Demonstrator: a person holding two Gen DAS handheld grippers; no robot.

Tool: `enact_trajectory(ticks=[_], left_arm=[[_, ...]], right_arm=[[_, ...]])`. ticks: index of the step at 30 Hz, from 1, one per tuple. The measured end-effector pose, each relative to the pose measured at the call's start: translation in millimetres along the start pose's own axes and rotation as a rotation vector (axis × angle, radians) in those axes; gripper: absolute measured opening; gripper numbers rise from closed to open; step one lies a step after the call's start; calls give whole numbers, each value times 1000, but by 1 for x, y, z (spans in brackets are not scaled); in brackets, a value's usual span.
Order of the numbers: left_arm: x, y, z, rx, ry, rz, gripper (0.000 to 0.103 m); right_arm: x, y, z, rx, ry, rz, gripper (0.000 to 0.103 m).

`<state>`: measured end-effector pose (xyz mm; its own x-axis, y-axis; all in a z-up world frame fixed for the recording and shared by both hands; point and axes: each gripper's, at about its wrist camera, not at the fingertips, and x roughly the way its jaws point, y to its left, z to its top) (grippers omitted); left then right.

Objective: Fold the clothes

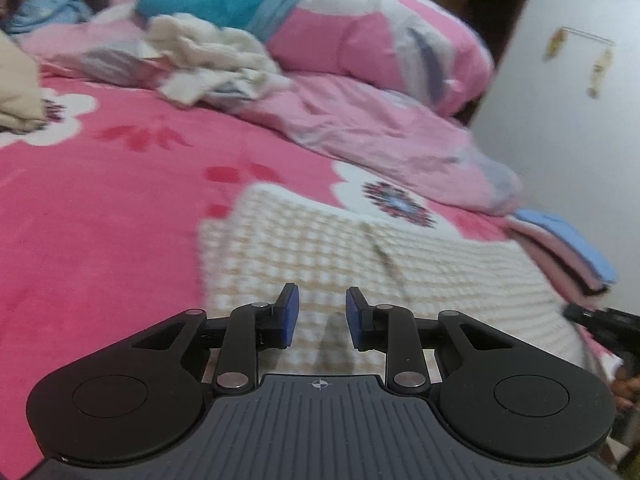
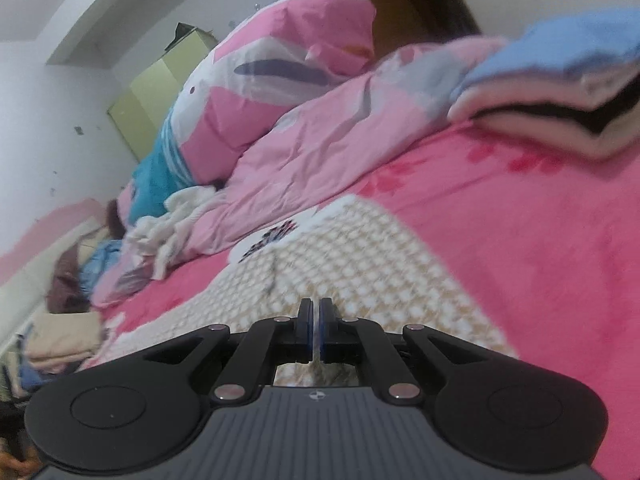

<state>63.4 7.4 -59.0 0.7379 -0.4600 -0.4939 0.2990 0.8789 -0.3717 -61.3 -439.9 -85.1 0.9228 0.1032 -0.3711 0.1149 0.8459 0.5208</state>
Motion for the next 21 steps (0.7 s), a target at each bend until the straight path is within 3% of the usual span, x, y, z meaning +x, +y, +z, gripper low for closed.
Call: enact_trajectory(ticks=[2,6,10,13,18,21], left_arm=[[-2,-1,5,-2,-9,1,28],[5,-22,13,54,-2,-60,31],[31,-54,12,120,40,-149,31],[51,-63,9,141,53,-165,31],[70,-38,15,56,75,-108,31],[70,-18,21,-14,72,-92,31]], right_arm=[[-2,8,4,-15,-11,9,2],[11,45,7,-99,30,133,2],[43,101,-5,-235,163,256,2],[73,129,-19,-350,275,238,2],[93,96,6,-225,281,226,1],[96,63,27,-127,244,150,1]])
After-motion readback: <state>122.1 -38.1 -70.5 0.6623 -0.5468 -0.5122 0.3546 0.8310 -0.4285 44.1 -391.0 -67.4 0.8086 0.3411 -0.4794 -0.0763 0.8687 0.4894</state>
